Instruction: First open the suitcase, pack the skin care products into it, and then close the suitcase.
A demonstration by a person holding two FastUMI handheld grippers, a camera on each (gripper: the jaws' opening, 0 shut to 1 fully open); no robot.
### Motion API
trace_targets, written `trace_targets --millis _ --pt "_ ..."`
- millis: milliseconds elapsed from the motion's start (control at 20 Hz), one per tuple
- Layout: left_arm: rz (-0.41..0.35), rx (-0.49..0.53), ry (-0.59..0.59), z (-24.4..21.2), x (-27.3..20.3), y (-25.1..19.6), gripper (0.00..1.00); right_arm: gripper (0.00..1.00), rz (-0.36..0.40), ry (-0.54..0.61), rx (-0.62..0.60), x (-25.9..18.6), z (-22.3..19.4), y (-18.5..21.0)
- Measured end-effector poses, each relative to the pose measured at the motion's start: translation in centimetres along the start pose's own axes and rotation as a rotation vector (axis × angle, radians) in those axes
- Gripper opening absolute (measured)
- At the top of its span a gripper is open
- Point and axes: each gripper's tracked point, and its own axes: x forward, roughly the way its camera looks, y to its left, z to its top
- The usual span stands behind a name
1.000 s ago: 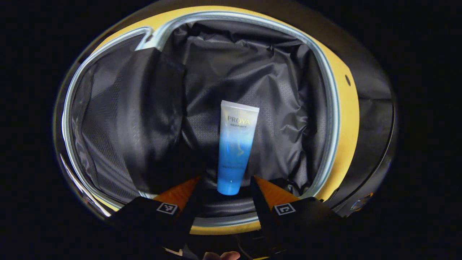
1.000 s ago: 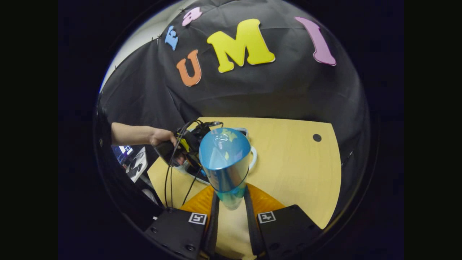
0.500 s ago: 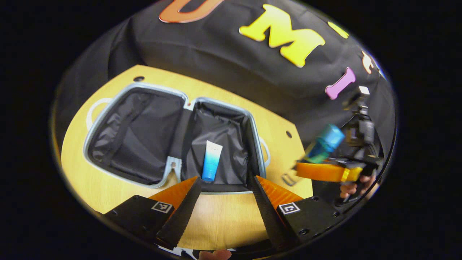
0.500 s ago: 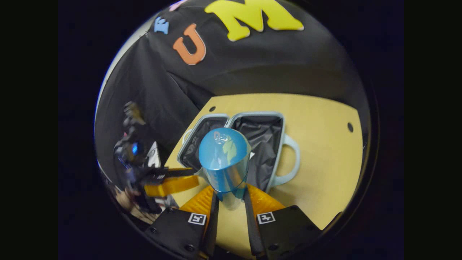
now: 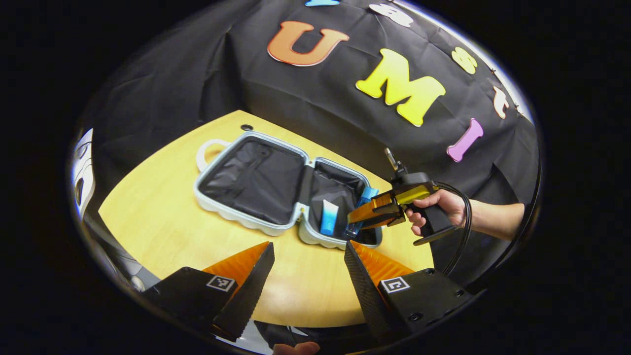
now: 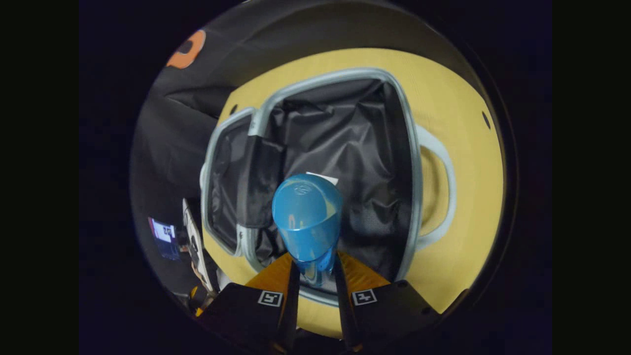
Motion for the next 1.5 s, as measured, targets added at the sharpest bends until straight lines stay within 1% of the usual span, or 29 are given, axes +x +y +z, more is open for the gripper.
trace_targets --millis 100,150,200,300,350,450,550,600,650,700,750,800,850,900,950,1000,1050,1150,1300,1350,1400,1450,1500 --pt "0.031 -0.028 -0.007 -0.1 -0.8 1.9 0.92 0.34 -0.038 0.027 0.036 1.4 0.0 -0.4" --pt "0.044 -0.045 -0.011 0.1 -0.9 2.6 0.92 0.31 -0.055 0.027 0.05 1.8 0.2 -0.5" --pt "0.053 -0.063 -0.011 0.1 -1.1 3.3 0.92 0.34 -0.07 0.018 0.069 1.8 0.8 -0.7" --pt "0.064 -0.087 -0.017 0.3 -1.4 4.3 0.92 0.34 -0.103 0.012 0.091 2.5 1.1 -1.2" --pt "0.068 -0.092 -0.02 0.4 -1.6 4.8 0.92 0.34 -0.136 0.015 0.099 2.9 1.0 -1.7" --pt "0.073 -0.096 -0.022 0.5 -1.6 5.3 0.92 0.34 -0.157 0.04 0.098 3.1 0.4 -2.0" --pt "0.071 -0.108 -0.008 0.1 -1.2 5.3 0.92 0.35 -0.171 0.032 0.083 3.2 0.7 -2.1" --pt "0.066 -0.11 -0.003 -0.1 -1.1 5.2 1.0 0.37 -0.172 0.026 0.073 3.0 0.8 -2.0" --pt "0.063 -0.108 -0.003 0.0 -0.9 5.1 1.0 0.37 -0.179 0.016 0.07 2.8 0.9 -2.0" --pt "0.061 -0.102 -0.004 0.1 -0.9 5.0 0.92 0.4 -0.179 0.009 0.065 2.5 1.0 -2.0" --pt "0.06 -0.094 -0.007 0.3 -0.7 5.0 0.8 0.41 -0.179 0.005 0.059 2.2 0.9 -2.0" --pt "0.061 -0.084 -0.01 0.6 -0.3 5.1 0.8 0.45 -0.179 -0.001 0.051 1.8 0.7 -2.1" --pt "0.066 -0.072 -0.011 1.1 0.1 5.5 0.8 0.41 -0.173 -0.016 0.043 1.1 0.7 -2.1" --pt "0.077 -0.059 -0.017 1.6 0.4 5.9 0.92 0.49 -0.161 -0.031 0.034 0.3 0.4 -1.9" --pt "0.087 -0.045 -0.035 2.5 0.6 6.7 0.92 0.51 -0.148 -0.055 0.028 -0.7 0.2 -1.7" --pt "0.078 -0.037 -0.073 4.0 0.8 7.1 0.92 0.59 -0.141 -0.085 0.021 -1.8 -0.3 -1.8" --pt "0.087 -0.038 -0.093 5.2 1.2 8.2 0.92 0.68 -0.128 -0.111 0.005 -3.1 -0.8 -1.8" --pt "0.118 -0.059 -0.096 6.8 3.1 11.0 0.92 0.77 -0.112 -0.183 -0.046 -5.9 -1.6 -2.0" --pt "0.145 -0.112 -0.104 10.1 6.2 15.4 0.92 0.77 -0.06 -0.342 -0.133 -10.5 -2.4 -2.0" --pt "0.134 -0.134 -0.111 11.2 7.2 16.5 0.92 0.72 -0.034 -0.399 -0.163 -12.2 -2.8 -2.0" --pt "0.126 -0.148 -0.12 12.2 8.6 17.8 0.92 0.72 -0.01 -0.443 -0.191 -13.7 -3.5 -2.2" --pt "0.126 -0.161 -0.119 12.7 10.1 19.5 0.92 0.77 0.008 -0.476 -0.206 -15.2 -4.3 -2.6" --pt "0.127 -0.192 -0.104 13.0 11.6 20.8 0.91 0.77 0.026 -0.504 -0.203 -16.4 -5.2 -3.3"
